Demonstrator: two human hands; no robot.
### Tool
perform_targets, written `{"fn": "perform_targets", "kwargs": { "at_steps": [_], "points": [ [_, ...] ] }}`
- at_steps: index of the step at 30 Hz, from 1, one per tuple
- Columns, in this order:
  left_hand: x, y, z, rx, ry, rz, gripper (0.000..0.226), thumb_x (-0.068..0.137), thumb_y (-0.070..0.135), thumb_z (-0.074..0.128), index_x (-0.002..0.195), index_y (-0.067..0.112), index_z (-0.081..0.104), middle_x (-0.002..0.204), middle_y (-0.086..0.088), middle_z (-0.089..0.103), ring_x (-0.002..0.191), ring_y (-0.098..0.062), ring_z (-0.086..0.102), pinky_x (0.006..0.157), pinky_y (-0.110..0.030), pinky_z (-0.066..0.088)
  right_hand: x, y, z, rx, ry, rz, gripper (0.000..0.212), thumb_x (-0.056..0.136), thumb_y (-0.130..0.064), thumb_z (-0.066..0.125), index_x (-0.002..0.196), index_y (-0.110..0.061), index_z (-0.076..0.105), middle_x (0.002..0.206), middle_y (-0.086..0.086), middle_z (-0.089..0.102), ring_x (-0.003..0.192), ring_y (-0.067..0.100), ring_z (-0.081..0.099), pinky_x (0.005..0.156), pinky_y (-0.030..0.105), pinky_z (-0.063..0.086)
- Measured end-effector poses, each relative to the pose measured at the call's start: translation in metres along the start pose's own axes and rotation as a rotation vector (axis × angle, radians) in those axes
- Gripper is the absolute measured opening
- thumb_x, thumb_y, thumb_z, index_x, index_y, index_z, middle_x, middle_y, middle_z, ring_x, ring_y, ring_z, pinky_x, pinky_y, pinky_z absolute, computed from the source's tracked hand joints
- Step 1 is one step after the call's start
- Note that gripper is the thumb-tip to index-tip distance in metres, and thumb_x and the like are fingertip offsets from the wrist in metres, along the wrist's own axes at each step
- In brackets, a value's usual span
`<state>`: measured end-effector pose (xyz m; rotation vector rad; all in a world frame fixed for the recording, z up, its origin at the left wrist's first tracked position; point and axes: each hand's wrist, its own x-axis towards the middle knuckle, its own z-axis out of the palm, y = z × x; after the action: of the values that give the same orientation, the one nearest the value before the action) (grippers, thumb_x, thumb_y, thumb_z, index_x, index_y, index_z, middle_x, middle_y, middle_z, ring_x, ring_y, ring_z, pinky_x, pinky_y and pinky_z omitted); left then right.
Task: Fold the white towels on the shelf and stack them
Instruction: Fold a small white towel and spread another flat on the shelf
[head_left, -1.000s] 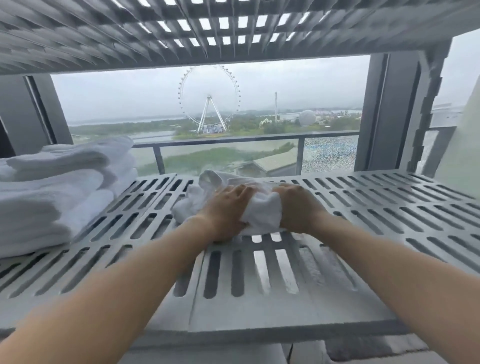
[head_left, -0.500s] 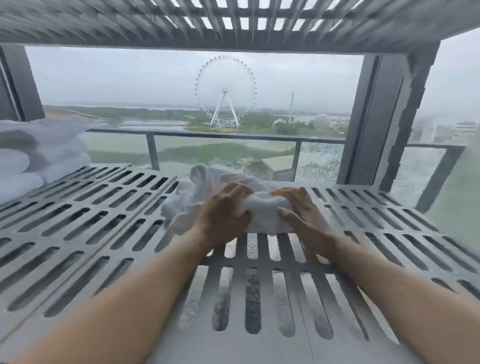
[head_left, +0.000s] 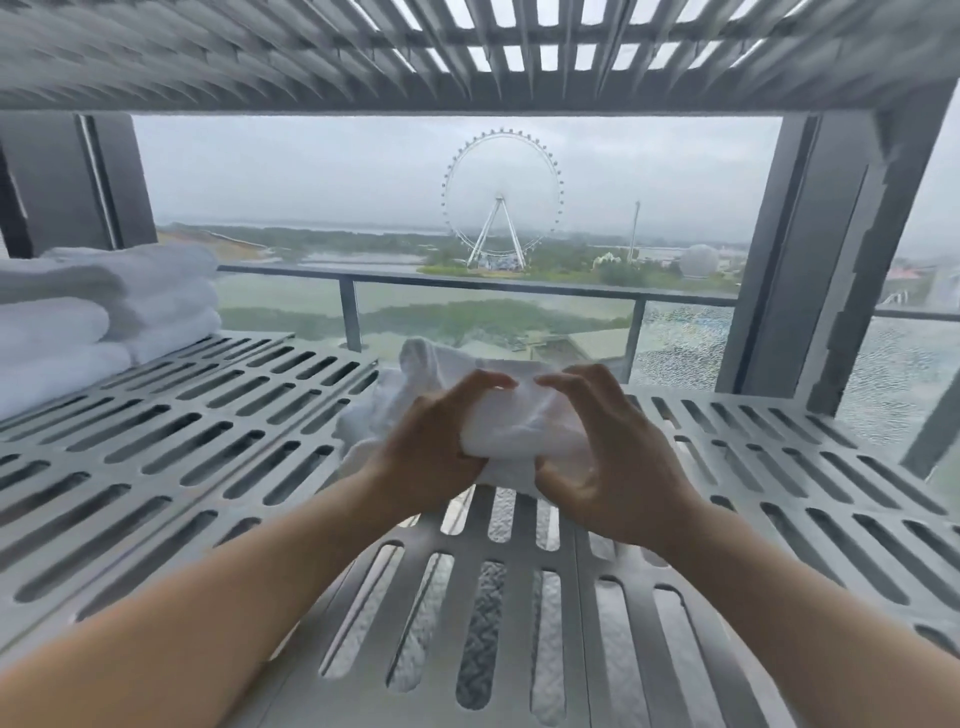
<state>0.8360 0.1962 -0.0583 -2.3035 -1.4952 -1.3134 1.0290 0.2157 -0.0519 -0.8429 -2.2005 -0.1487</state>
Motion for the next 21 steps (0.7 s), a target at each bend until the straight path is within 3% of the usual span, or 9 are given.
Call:
{"fn": "perform_targets", "kwargs": {
  "at_steps": [3,6,9,14,16,18,21],
  "points": [
    [-0.001,0.003,-0.002,0.017,-0.054,0.135,0.064,0.068,0.011,0.075,0.12,0.035,0.046,0.091,0.003,0.063,0.07,-0.01,0.054,0.057,-0.014,0.039,0.003,0.0,0.002,0.018,-0.104,0.064,0.068,0.079,-0.059,0.053,0.139,-0.037,0.03,0.132,-0.01,0.048,0.106,0.014,0.052,0.077,0.033,0.045],
    [0.0,-0.002,-0.007,0.063,-0.029,0.088,0.078,0.064,0.018,0.077,0.129,0.037,0.038,0.095,0.005,0.065,0.077,-0.015,0.06,0.062,-0.025,0.045,0.008,0.001,0.005,0.028,-0.135,0.07,0.042,0.084,-0.045,0.055,0.125,-0.04,0.046,0.117,-0.01,0.056,0.097,0.02,0.056,0.069,0.032,0.042],
    [0.0,-0.009,-0.009,0.113,0.005,-0.03,0.081,0.062,0.027,0.078,0.128,0.036,0.034,0.097,0.012,0.063,0.083,-0.013,0.061,0.067,-0.031,0.05,0.007,-0.001,0.006,-0.065,-0.04,0.077,0.029,0.083,-0.027,0.055,0.112,-0.031,0.054,0.103,-0.005,0.059,0.082,0.025,0.058,0.059,0.03,0.038],
    [0.004,-0.022,-0.006,0.258,0.086,-0.101,0.02,0.084,0.019,0.057,0.102,0.011,0.062,0.108,-0.005,0.062,0.097,-0.027,0.055,0.078,-0.036,0.047,0.007,0.002,0.0,-0.091,0.205,0.164,0.034,0.076,-0.006,0.059,0.105,-0.024,0.062,0.095,0.005,0.054,0.066,0.032,0.058,0.055,0.029,0.038],
    [0.003,-0.018,-0.007,0.246,0.134,-0.094,0.018,0.082,0.008,0.055,0.097,0.013,0.064,0.104,-0.005,0.065,0.092,-0.027,0.059,0.072,-0.033,0.046,0.006,0.002,0.0,-0.106,0.204,0.154,0.038,0.076,-0.002,0.059,0.108,-0.023,0.065,0.101,0.008,0.055,0.072,0.034,0.06,0.058,0.029,0.039],
    [0.001,-0.012,-0.009,0.213,0.224,-0.087,0.031,0.075,0.0,0.057,0.096,0.022,0.065,0.095,0.0,0.069,0.077,-0.019,0.063,0.062,-0.024,0.043,0.005,-0.002,0.005,-0.116,0.167,0.153,0.043,0.079,-0.006,0.053,0.118,-0.023,0.06,0.117,0.011,0.054,0.091,0.035,0.06,0.068,0.035,0.044],
    [0.0,0.005,-0.01,0.036,0.291,-0.035,0.038,0.07,-0.001,0.064,0.09,0.031,0.069,0.07,0.011,0.065,0.061,-0.001,0.059,0.053,-0.005,0.041,0.004,-0.009,0.01,-0.002,-0.051,0.17,0.061,0.082,-0.028,0.032,0.142,-0.021,0.029,0.147,0.009,0.03,0.128,0.031,0.038,0.098,0.04,0.037]
  ]
}}
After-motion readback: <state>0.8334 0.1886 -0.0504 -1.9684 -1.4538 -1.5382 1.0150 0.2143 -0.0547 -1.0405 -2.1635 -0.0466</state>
